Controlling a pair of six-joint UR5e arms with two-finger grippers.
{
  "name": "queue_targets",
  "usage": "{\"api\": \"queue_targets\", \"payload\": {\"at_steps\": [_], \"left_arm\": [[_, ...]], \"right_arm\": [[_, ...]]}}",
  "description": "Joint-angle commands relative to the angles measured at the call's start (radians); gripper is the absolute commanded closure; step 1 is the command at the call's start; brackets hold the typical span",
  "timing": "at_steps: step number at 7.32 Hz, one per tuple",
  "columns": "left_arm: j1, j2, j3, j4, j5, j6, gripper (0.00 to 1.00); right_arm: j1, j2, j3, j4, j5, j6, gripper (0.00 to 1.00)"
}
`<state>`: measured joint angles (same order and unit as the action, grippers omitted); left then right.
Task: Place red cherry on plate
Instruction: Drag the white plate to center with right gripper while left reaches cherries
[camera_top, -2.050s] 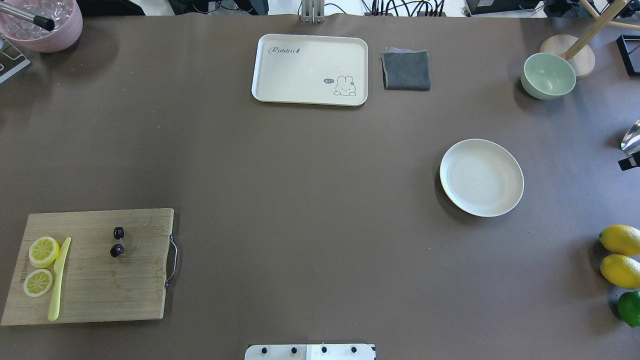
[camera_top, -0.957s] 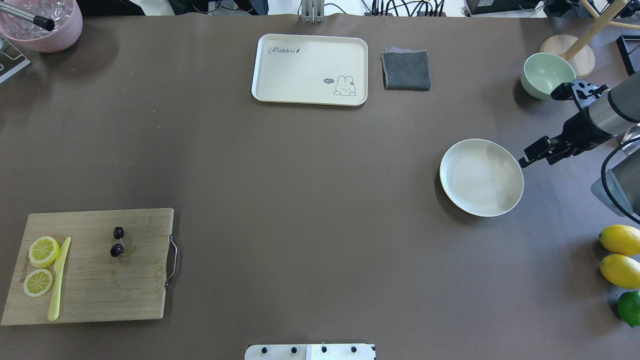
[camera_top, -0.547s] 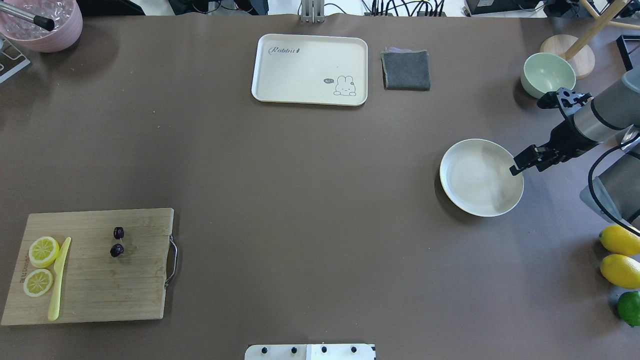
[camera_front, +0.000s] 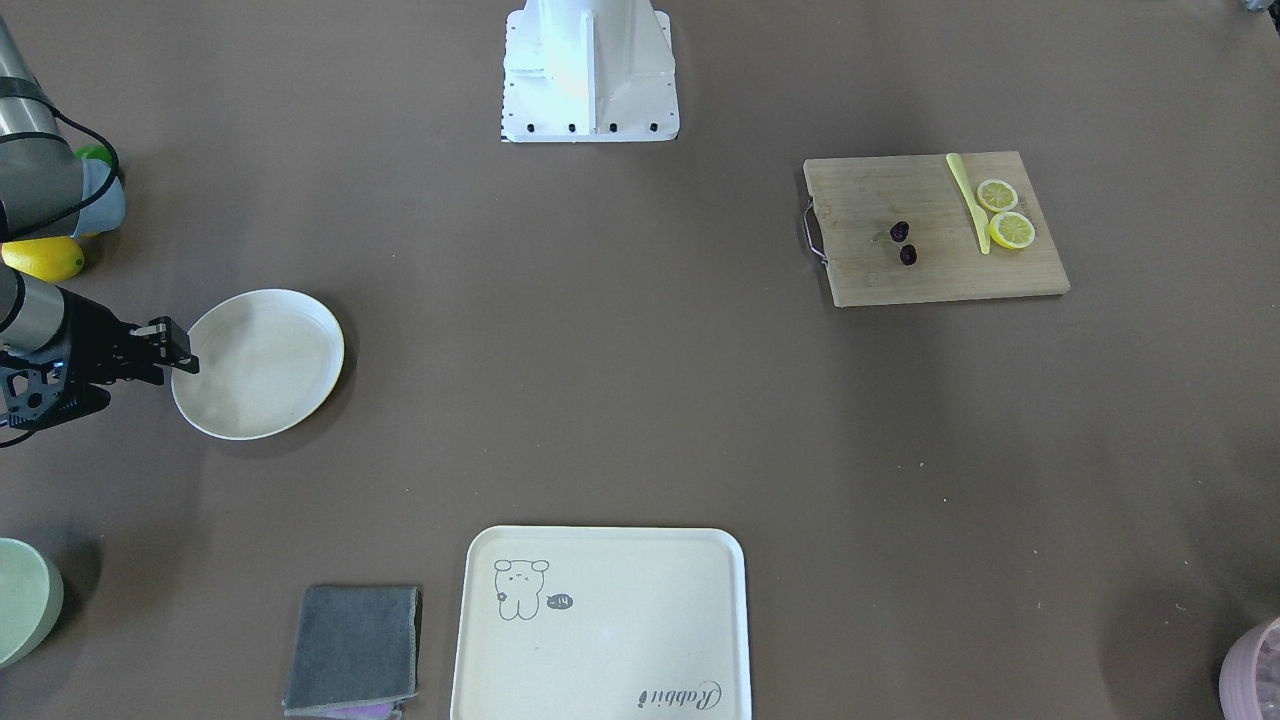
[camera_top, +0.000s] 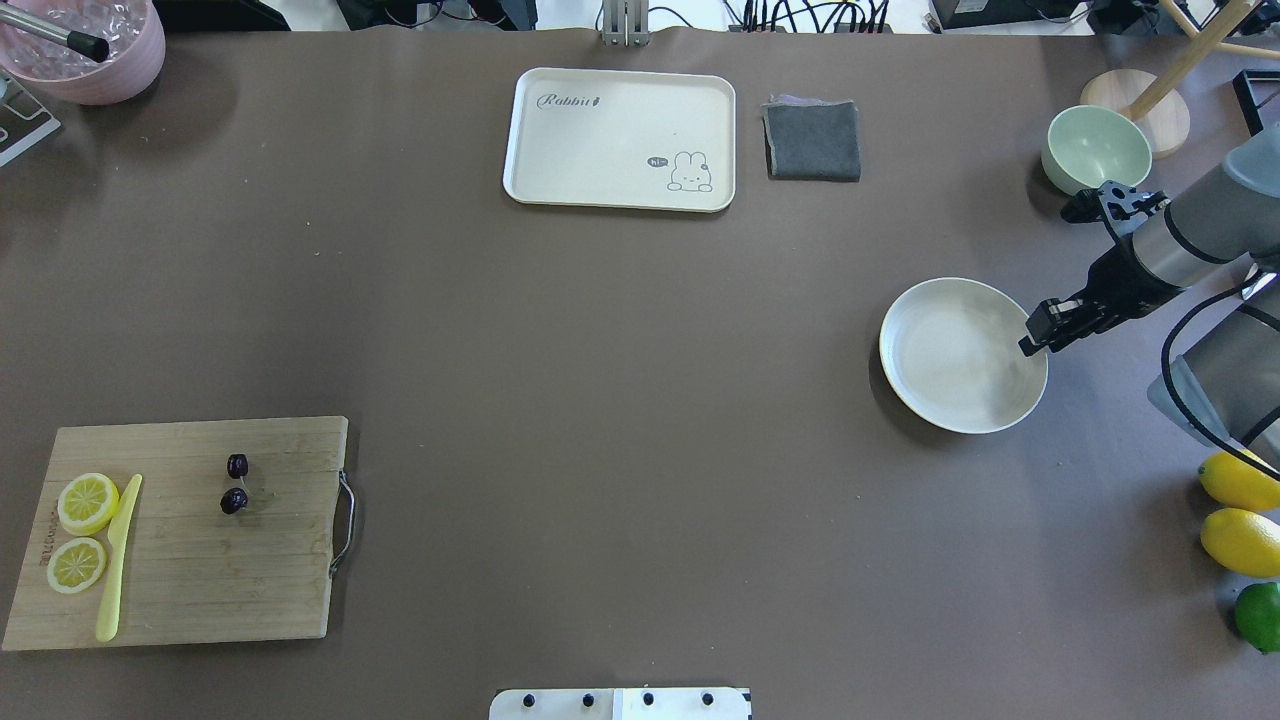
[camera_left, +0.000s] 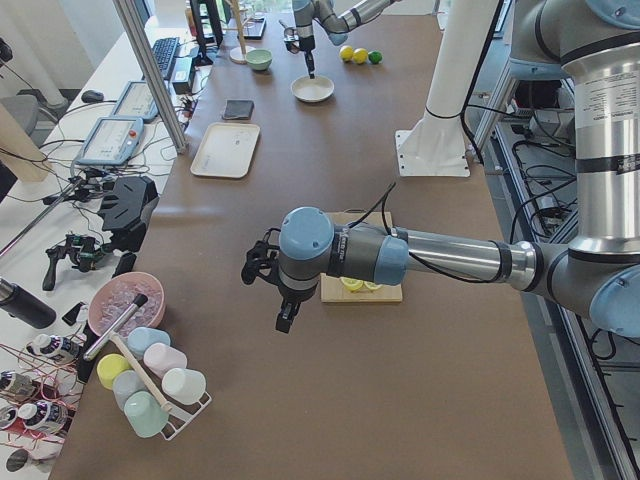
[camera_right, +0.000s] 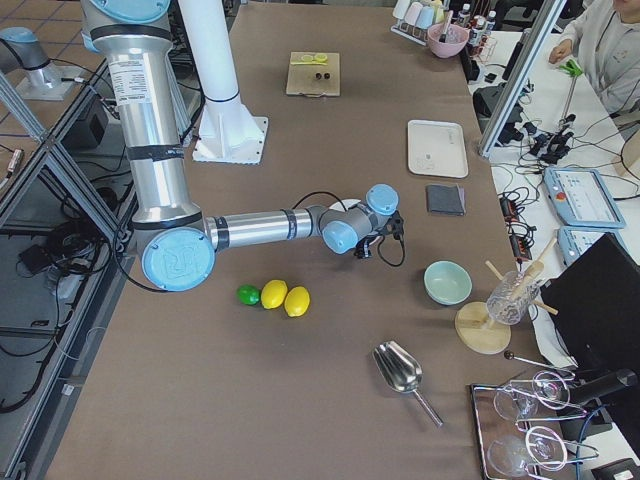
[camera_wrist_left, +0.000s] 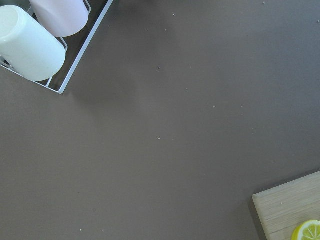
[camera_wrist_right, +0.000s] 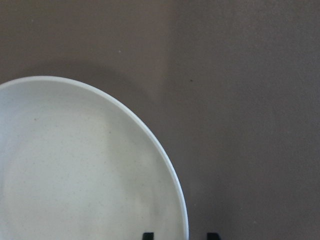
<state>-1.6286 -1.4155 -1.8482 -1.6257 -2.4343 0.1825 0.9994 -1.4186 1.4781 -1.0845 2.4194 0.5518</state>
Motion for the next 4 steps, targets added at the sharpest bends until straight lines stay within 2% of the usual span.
{"api": "queue_targets", "payload": {"at_steps": [1, 3, 4], "left_arm": [[0.001, 0.001, -0.005, 0.000, 0.000, 0.000, 0.02], [0.001, 0.001, -0.005, 0.004, -0.003, -0.002, 0.02], [0.021, 0.000, -0.009, 0.001, -0.082, -0.097, 0.02]], "right_arm": [[0.001, 0.000, 0.020, 0.000, 0.007, 0.020, 1.00], [0.001, 0.007, 0.028, 0.000, 0.021, 0.027, 1.00], [-0.001, 0.019, 0.034, 0.000, 0.042, 0.043, 1.00]]}}
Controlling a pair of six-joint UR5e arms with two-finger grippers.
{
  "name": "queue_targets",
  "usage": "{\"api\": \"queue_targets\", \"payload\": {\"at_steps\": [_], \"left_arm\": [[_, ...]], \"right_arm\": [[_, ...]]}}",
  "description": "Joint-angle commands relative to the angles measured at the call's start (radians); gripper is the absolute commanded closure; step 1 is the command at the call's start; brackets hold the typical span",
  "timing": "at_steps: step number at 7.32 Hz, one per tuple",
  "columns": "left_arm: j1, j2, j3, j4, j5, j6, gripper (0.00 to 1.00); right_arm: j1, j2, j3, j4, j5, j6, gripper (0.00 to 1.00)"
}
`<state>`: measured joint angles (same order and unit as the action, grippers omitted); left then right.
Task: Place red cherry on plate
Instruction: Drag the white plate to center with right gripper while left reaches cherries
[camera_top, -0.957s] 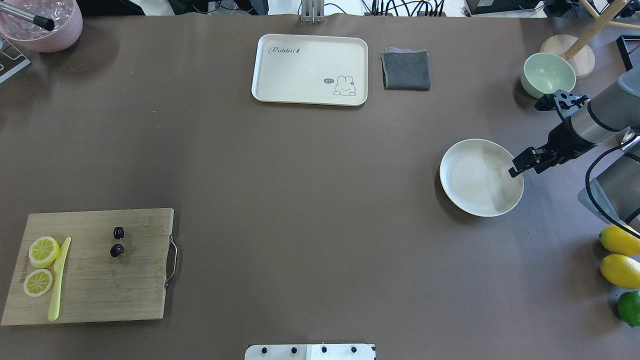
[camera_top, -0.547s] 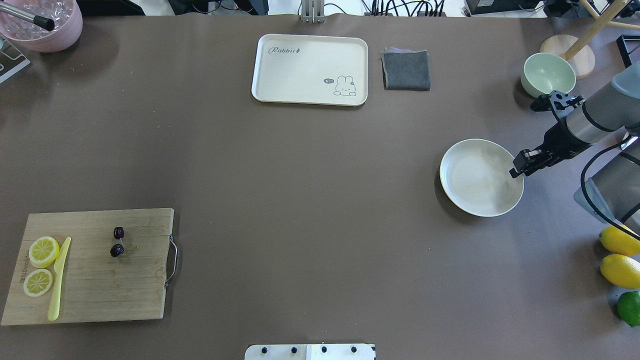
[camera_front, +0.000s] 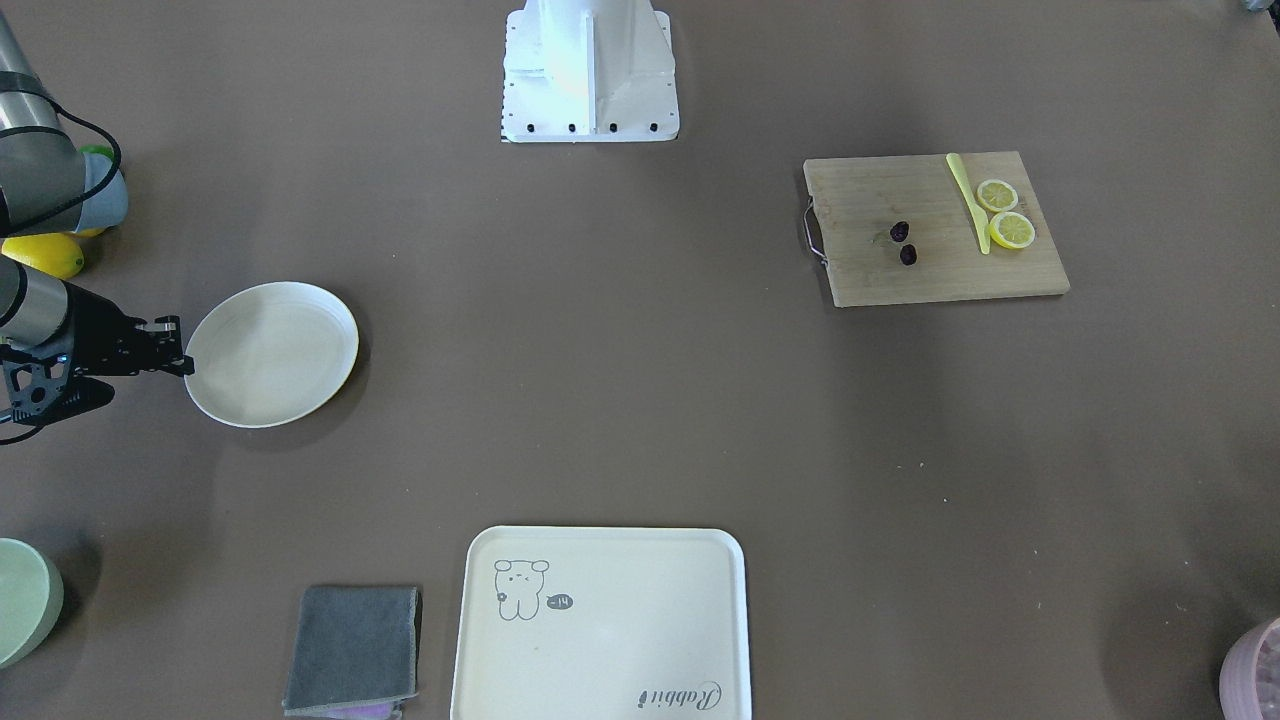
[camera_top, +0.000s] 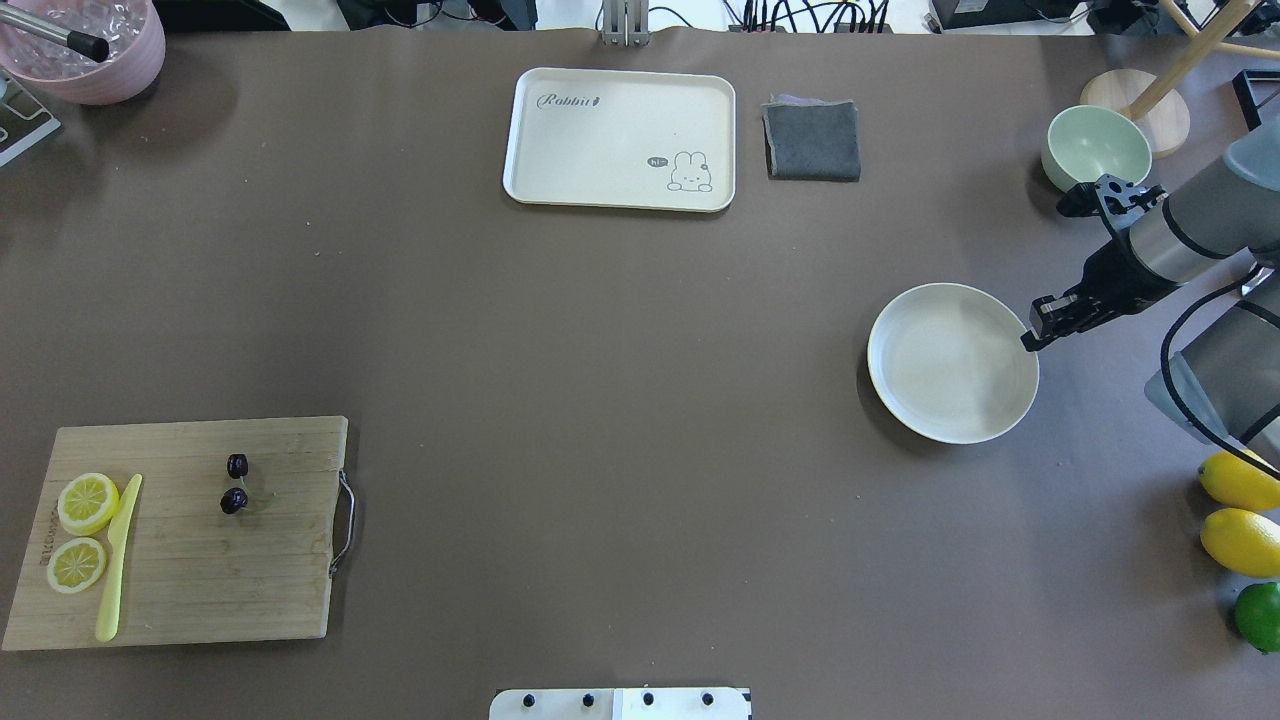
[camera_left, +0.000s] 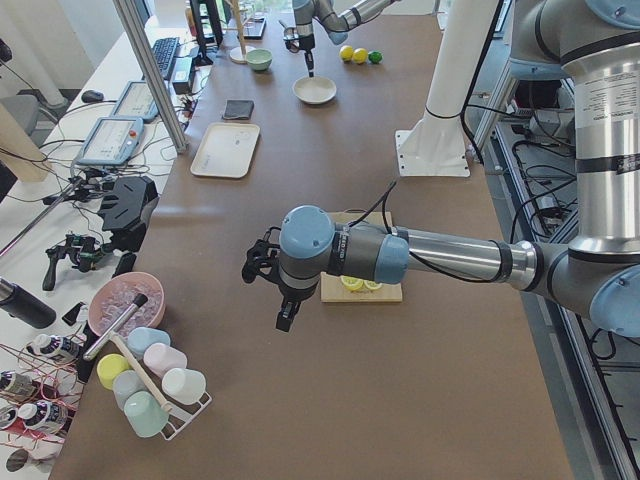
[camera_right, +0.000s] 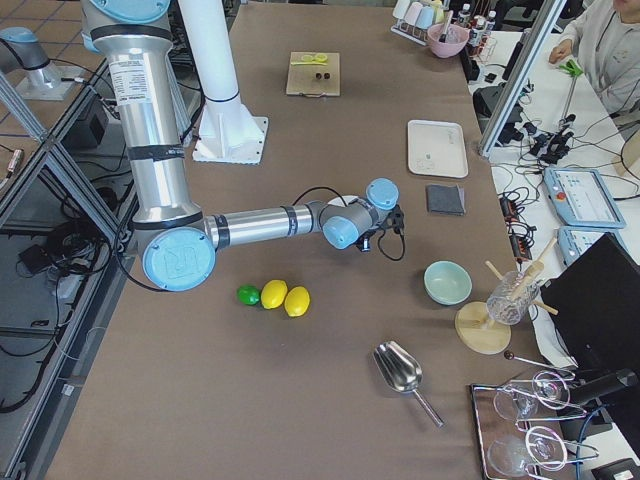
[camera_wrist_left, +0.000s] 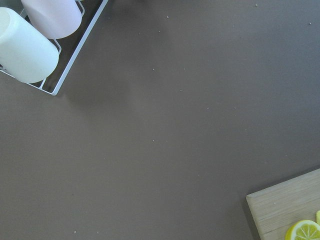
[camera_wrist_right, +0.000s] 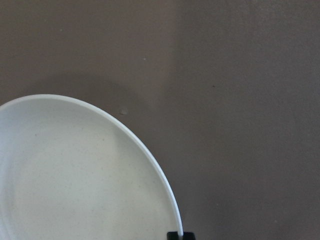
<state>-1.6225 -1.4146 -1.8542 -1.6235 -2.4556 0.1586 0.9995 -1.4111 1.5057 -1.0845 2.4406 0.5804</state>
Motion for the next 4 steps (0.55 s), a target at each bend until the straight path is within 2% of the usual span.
{"api": "queue_targets", "payload": {"at_steps": [1, 2, 4], "left_arm": [[0.065, 0.014, -0.051, -0.030, -0.083, -0.222, 0.02], [0.145, 0.069, -0.113, -0.129, -0.094, -0.398, 0.02], [0.321, 0.138, -0.109, -0.475, -0.065, -0.785, 0.02]], "right_arm": [[-0.011, 0.021, 0.040, 0.000, 0.020, 0.089, 1.00], [-0.054, 0.047, 0.069, 0.002, 0.015, 0.196, 1.00], [-0.142, 0.133, 0.114, 0.002, -0.036, 0.402, 1.00]]}}
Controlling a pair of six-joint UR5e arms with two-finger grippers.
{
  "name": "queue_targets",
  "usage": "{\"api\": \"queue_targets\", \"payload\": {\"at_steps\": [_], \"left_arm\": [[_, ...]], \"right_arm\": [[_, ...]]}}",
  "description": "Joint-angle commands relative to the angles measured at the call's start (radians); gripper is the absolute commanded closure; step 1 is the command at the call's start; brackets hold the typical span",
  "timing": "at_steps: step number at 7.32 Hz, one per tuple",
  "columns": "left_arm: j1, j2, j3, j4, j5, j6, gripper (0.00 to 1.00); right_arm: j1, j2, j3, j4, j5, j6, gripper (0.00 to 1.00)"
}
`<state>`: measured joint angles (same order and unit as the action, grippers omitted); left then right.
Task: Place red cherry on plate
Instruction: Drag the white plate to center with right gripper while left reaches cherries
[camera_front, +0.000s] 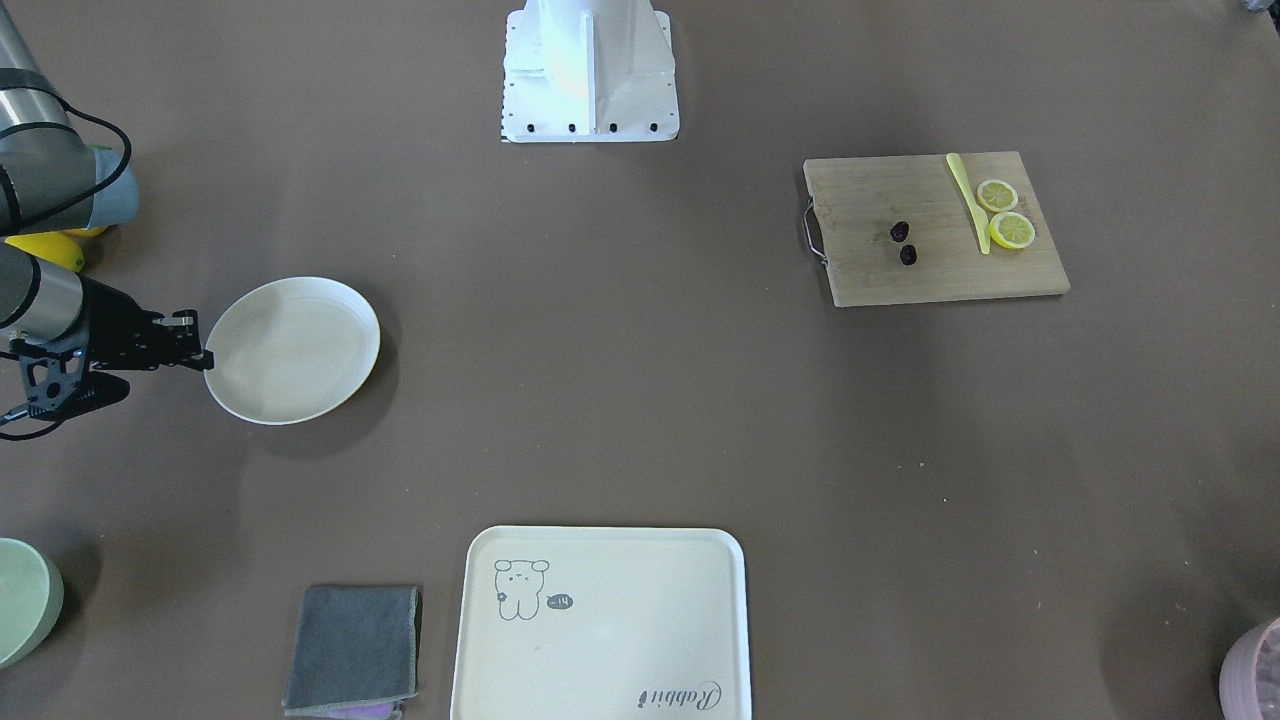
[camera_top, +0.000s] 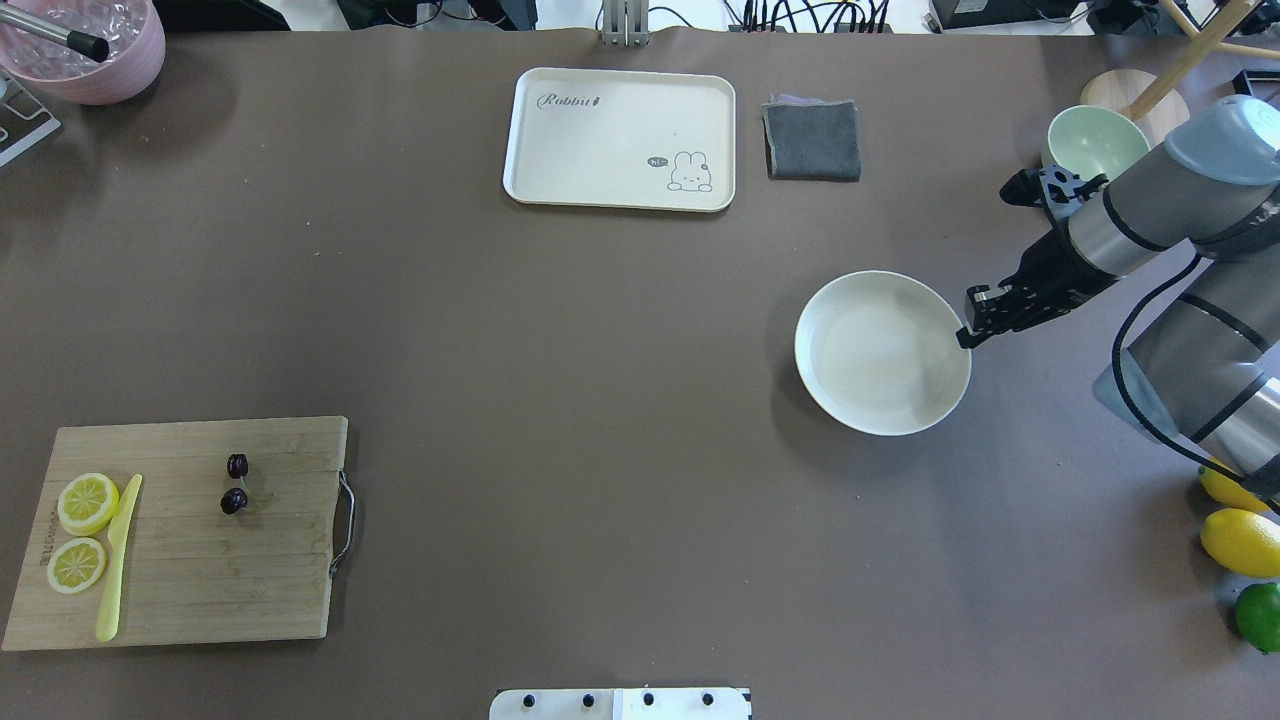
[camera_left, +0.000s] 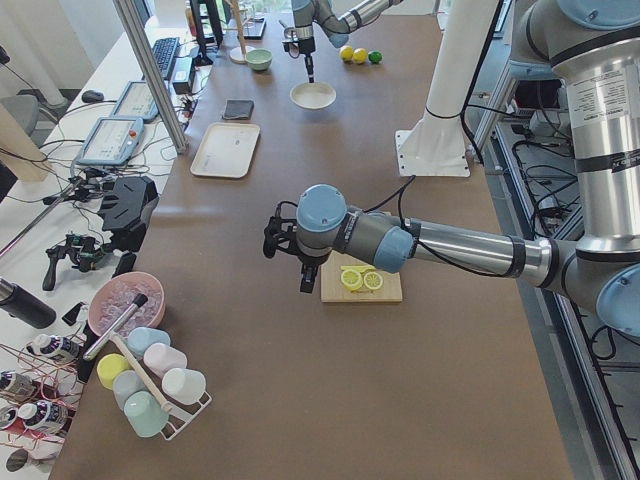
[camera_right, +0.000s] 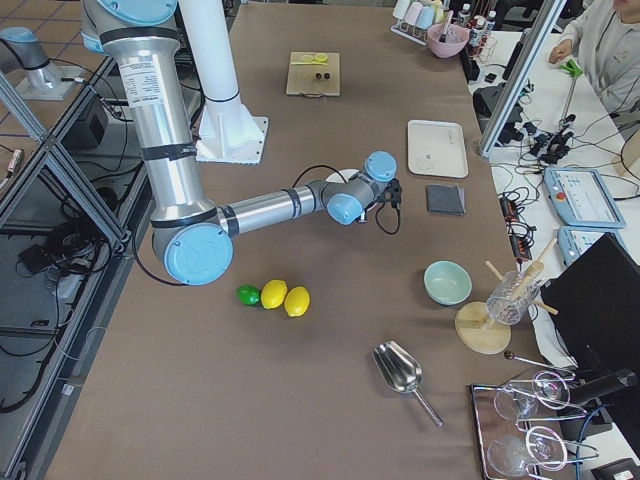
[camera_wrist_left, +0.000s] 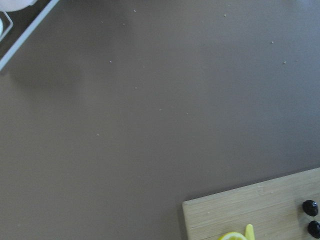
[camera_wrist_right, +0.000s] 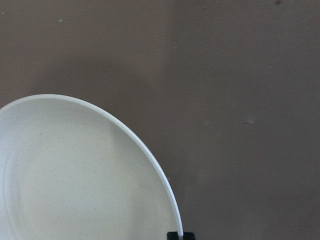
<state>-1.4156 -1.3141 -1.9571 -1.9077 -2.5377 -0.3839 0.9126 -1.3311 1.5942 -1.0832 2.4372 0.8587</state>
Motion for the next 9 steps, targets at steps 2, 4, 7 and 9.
{"api": "queue_targets", "payload": {"at_steps": [2, 4, 7, 9], "left_arm": [[0.365, 0.073, -0.006, -0.304, 0.240, -0.485, 0.02], [0.577, 0.056, -0.006, -0.425, 0.348, -0.755, 0.03], [0.854, -0.077, 0.024, -0.430, 0.580, -0.985, 0.08], [0.885, -0.100, 0.046, -0.428, 0.608, -0.995, 0.12]], "right_arm": [[-0.162, 0.134, 0.026, 0.000, -0.127, 0.251, 1.00], [-0.237, 0.200, 0.032, 0.000, -0.205, 0.367, 1.00], [-0.297, 0.216, 0.029, 0.000, -0.270, 0.384, 1.00], [-0.322, 0.227, 0.029, -0.001, -0.302, 0.407, 1.00]]}}
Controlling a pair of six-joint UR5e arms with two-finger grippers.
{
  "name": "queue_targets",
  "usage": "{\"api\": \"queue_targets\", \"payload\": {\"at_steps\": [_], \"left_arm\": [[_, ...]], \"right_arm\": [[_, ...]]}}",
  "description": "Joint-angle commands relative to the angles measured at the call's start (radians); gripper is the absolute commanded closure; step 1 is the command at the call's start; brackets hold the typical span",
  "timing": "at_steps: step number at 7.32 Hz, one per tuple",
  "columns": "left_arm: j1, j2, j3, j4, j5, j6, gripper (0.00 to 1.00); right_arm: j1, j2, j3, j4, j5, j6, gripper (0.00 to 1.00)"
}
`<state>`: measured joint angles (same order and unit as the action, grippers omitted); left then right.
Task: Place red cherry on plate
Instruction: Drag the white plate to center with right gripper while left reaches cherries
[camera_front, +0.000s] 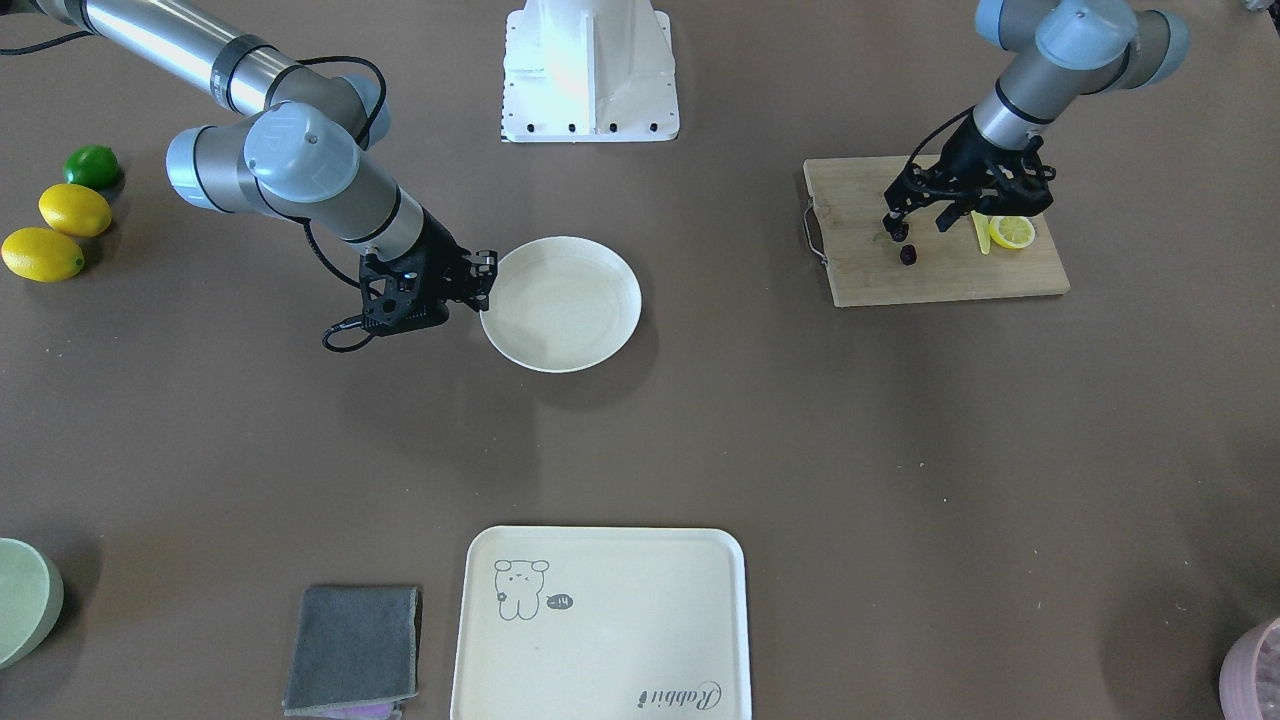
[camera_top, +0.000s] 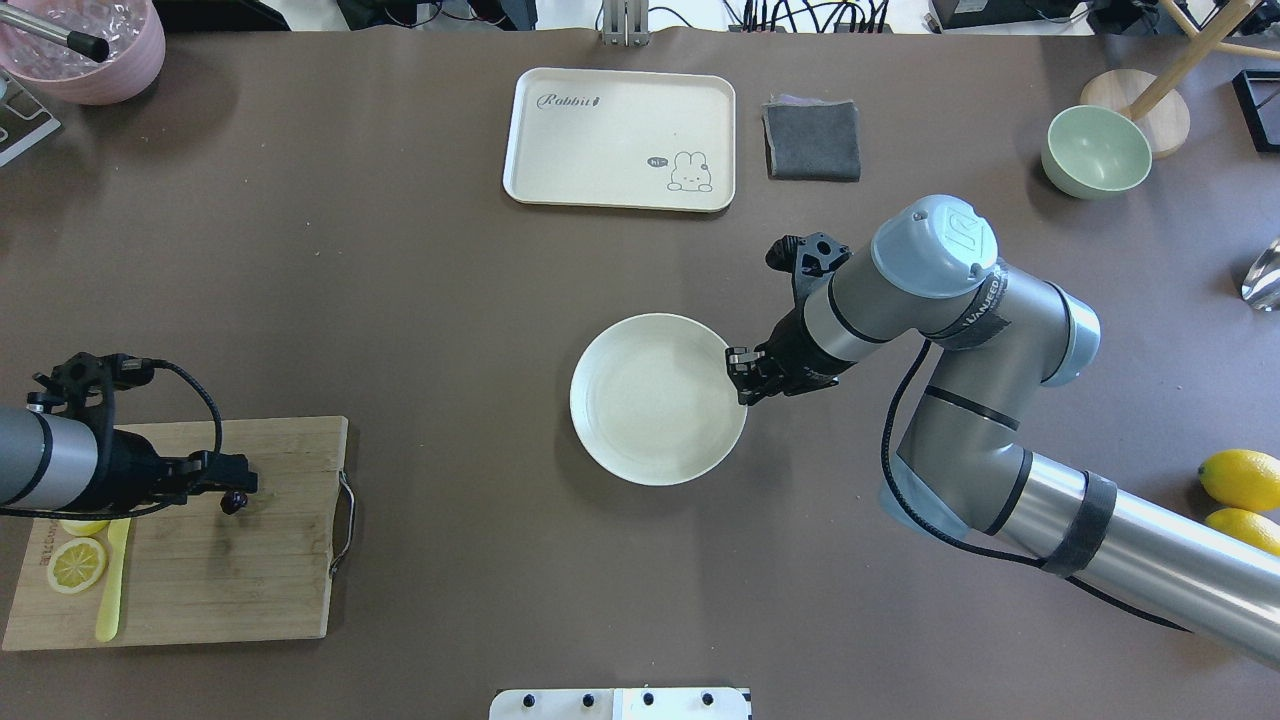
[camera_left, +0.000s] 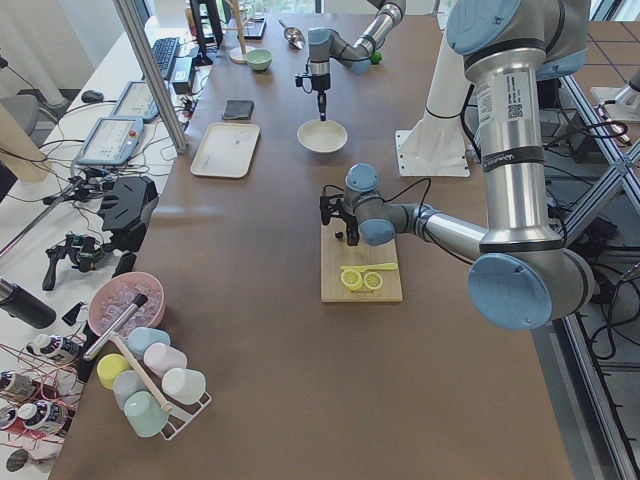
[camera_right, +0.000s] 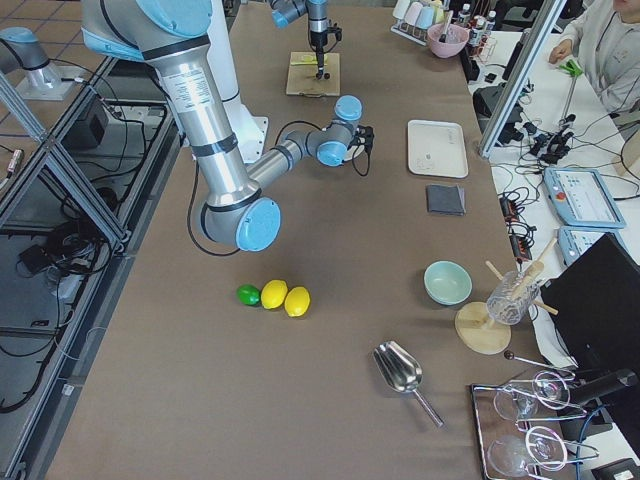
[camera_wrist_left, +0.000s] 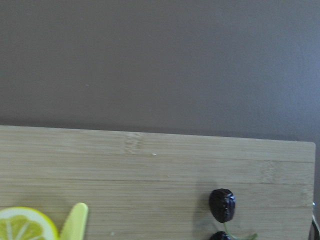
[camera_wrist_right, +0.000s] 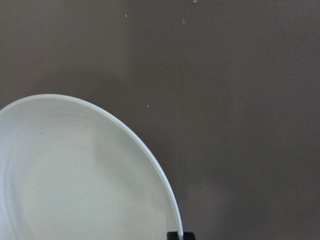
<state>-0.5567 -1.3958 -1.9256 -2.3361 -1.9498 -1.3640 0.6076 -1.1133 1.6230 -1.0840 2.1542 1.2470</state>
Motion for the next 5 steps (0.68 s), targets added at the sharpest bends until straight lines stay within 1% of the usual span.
{"api": "queue_targets", "payload": {"at_steps": [1, 2, 3, 4, 5], "left_arm": [[0.024, -0.015, 0.016, 0.000, 0.022, -0.015, 0.16], [0.024, -0.012, 0.016, 0.000, 0.022, -0.015, 0.25], [0.023, -0.012, 0.014, 0.000, 0.020, -0.015, 0.42], [0.023, -0.006, 0.016, 0.000, 0.022, -0.015, 0.69], [0.020, -0.003, 0.016, 0.000, 0.020, -0.015, 0.85]], "right_arm": [[-0.026, 0.009, 0.000, 0.001, -0.020, 0.020, 1.00], [-0.031, 0.009, 0.003, 0.001, -0.034, 0.022, 0.01], [-0.038, 0.018, 0.003, 0.001, -0.052, 0.022, 0.00], [-0.038, 0.021, 0.003, 0.001, -0.051, 0.022, 0.00], [-0.037, 0.021, 0.005, 0.002, -0.051, 0.022, 0.00]]}}
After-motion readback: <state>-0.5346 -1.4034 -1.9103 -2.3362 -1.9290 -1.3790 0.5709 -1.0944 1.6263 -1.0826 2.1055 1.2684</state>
